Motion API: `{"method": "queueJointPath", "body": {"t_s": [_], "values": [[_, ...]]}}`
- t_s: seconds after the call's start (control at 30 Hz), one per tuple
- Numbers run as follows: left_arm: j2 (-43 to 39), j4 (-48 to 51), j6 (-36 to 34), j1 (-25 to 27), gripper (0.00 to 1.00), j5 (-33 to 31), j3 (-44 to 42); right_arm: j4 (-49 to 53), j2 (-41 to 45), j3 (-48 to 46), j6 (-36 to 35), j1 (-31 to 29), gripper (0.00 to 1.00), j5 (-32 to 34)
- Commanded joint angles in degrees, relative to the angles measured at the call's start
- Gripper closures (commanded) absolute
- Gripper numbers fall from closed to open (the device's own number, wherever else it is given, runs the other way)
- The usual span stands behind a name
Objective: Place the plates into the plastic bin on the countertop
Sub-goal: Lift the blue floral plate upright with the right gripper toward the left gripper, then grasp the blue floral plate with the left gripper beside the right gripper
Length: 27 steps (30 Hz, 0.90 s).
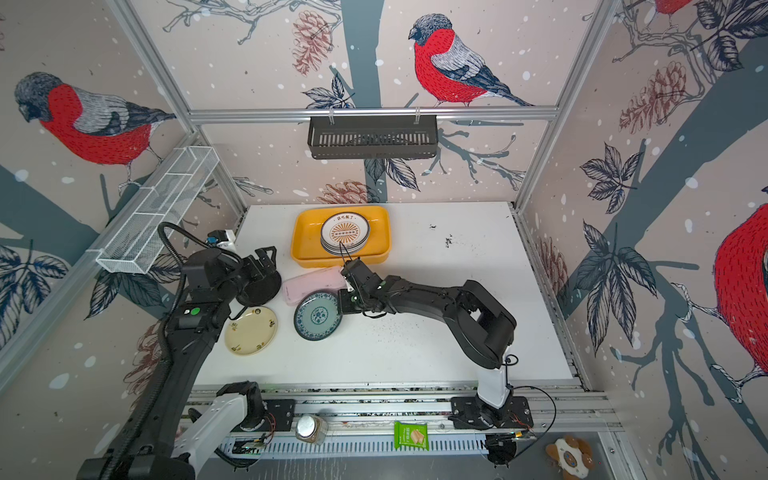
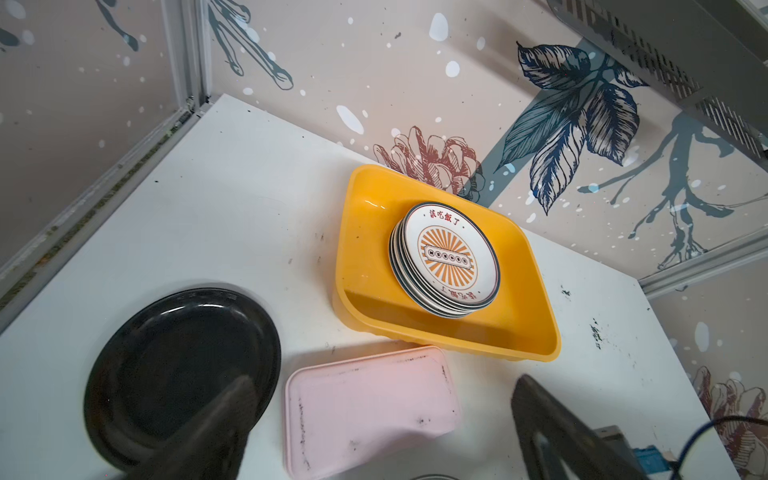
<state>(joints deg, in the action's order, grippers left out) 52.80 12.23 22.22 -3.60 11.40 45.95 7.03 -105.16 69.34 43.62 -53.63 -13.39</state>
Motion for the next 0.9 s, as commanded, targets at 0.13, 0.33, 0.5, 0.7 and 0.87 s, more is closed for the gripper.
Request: {"method": "queueJointPath", "body": {"t_s": [0.13,0.33,0.5,0.7,0.87], "values": [[8.3,-7.6,0.5,-0.1,0.04,18.5,0.5,-6.7,9.4,-6.8,1.9,3.9,0.99,2.9],[13.0,-15.2,3.7,0.0,0.04,34.0,-0.8,-15.1,16.8,-12.7,4.0,7.6,0.98,2.0],[13.7,-19.1,4.5,2.3,0.04,41.7,-1.4,-19.4,20.4,-15.4,5.7,10.7,0.99,2.1],[16.1,-14.2,1.0,6.8,0.07,43.5,0.8,-19.9,22.2,-16.0,5.7,12.7,0.99,1.9],[17.6,-13.4,1.6,6.9,0.17,42.6,1.0,-20.8,23.7,-16.6,6.2,12.7,0.99,2.8]]}}
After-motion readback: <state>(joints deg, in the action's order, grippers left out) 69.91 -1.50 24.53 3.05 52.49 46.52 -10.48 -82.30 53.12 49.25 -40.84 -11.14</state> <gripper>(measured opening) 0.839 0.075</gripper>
